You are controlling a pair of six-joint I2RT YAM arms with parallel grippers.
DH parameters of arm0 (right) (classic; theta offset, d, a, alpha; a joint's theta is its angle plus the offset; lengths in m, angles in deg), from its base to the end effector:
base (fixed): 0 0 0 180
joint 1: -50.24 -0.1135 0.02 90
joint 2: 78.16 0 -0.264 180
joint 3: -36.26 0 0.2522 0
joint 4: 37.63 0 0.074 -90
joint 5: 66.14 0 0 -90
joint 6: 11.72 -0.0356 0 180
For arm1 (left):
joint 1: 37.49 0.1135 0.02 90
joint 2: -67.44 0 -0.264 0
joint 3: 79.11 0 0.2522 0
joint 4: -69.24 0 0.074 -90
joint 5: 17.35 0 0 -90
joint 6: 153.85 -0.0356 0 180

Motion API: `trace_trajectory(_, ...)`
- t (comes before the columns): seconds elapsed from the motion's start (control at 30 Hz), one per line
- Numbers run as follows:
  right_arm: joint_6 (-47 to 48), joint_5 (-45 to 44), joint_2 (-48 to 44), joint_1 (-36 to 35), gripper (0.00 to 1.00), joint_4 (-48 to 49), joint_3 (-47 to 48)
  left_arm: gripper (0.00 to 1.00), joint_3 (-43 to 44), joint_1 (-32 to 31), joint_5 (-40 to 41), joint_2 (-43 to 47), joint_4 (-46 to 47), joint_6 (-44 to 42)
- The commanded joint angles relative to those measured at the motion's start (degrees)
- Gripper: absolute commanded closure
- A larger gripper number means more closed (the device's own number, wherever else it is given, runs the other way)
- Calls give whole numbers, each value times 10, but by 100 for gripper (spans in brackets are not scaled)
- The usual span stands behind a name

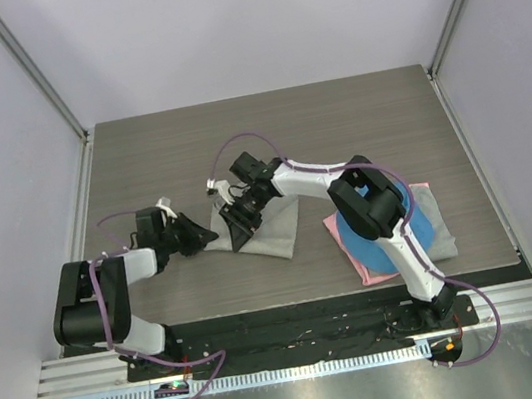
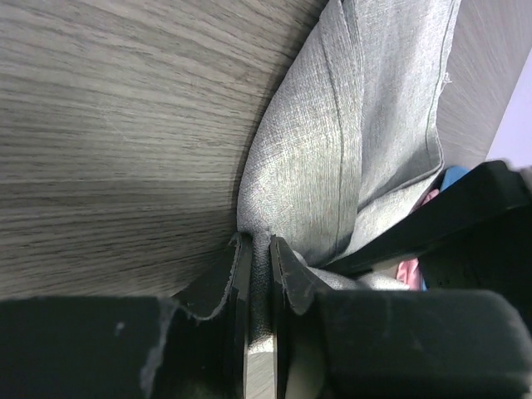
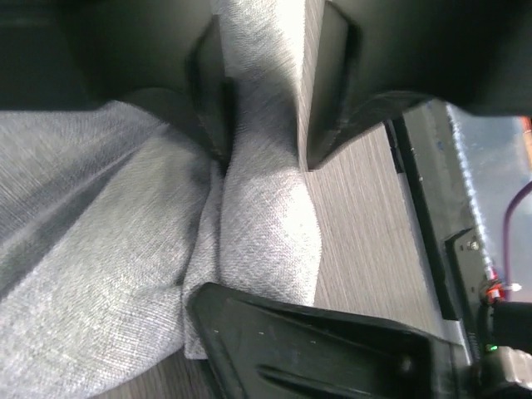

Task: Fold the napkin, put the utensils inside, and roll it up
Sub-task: Place the utensil onto the napkin

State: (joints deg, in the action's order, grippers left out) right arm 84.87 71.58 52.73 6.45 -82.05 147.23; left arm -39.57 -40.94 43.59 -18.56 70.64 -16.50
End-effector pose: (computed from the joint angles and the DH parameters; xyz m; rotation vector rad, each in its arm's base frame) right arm 0.3227 0.3459 0.1389 -1.3893 2.3174 1.3222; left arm 0.2481 -0.0323 0.1196 -0.6735 2.3753 -1.0103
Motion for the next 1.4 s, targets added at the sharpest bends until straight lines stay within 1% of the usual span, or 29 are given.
trace_trajectory(0.0, -3, -121, -88, -8, 48, 22, -19, 87, 22, 1, -1, -9, -53, -25)
trace_trajectory(0.03, -4, -138, -120, -11, 45, 33, -31, 87, 24, 1, 1, -8, -60, -32)
trace_trajectory(0.07, -4, -184, -136, -16, 40, 67, -46, 88, 28, 1, 1, -8, -69, -35)
trace_trajectory(0.1, 2, -215, -153, -31, 36, 86, -80, 88, 33, 1, 3, -7, -78, -38)
trace_trajectory(0.13, 4, -248, -171, -41, 34, 107, -101, 88, 36, 1, 4, -7, -90, -43)
trace_trajectory(0.17, 11, -283, -199, -51, 33, 151, -123, 88, 37, 1, 1, -7, -94, -43)
trace_trajectory(0.2, 27, -338, -214, -69, 31, 171, -162, 88, 40, 1, 1, -8, -96, -43)
trace_trajectory(0.27, 45, -406, -242, -94, 30, 229, -200, 88, 44, 1, -1, -7, -106, -43)
trace_trajectory(0.3, 68, -463, -245, -119, 29, 243, -225, 88, 46, 1, -1, -8, -110, -43)
trace_trajectory(0.33, 80, -500, -249, -132, 29, 268, -235, 88, 48, 1, -1, -8, -115, -44)
trace_trajectory(0.4, 104, -556, -249, -160, 29, 286, -254, 87, 52, 1, -1, -8, -120, -45)
trace_trajectory(0.43, 110, -569, -249, -168, 29, 302, -258, 87, 52, 1, -1, -8, -123, -46)
trace_trajectory(0.53, 127, -595, -238, -190, 28, 304, -265, 87, 55, 1, 1, -6, -130, -47)
trace_trajectory(0.77, 150, -637, -210, -206, 29, 344, -284, 86, 58, 1, 4, -5, -140, -51)
trace_trajectory(1.1, 156, -621, -201, -206, 30, 367, -309, 86, 67, 1, 6, -7, -150, -56)
trace_trajectory(1.2, 155, -641, -185, -206, 30, 369, -308, 86, 67, 1, 5, -7, -150, -57)
trace_trajectory(1.3, 152, -673, -158, -205, 35, 365, -295, 84, 68, 1, 4, -7, -150, -58)
trace_trajectory(1.33, 149, -672, -153, -199, 44, 354, -292, 83, 68, 1, 3, -5, -150, -58)
trace_trajectory(1.37, 148, -667, -150, -197, 52, 348, -287, 80, 70, 1, 1, -4, -150, -59)
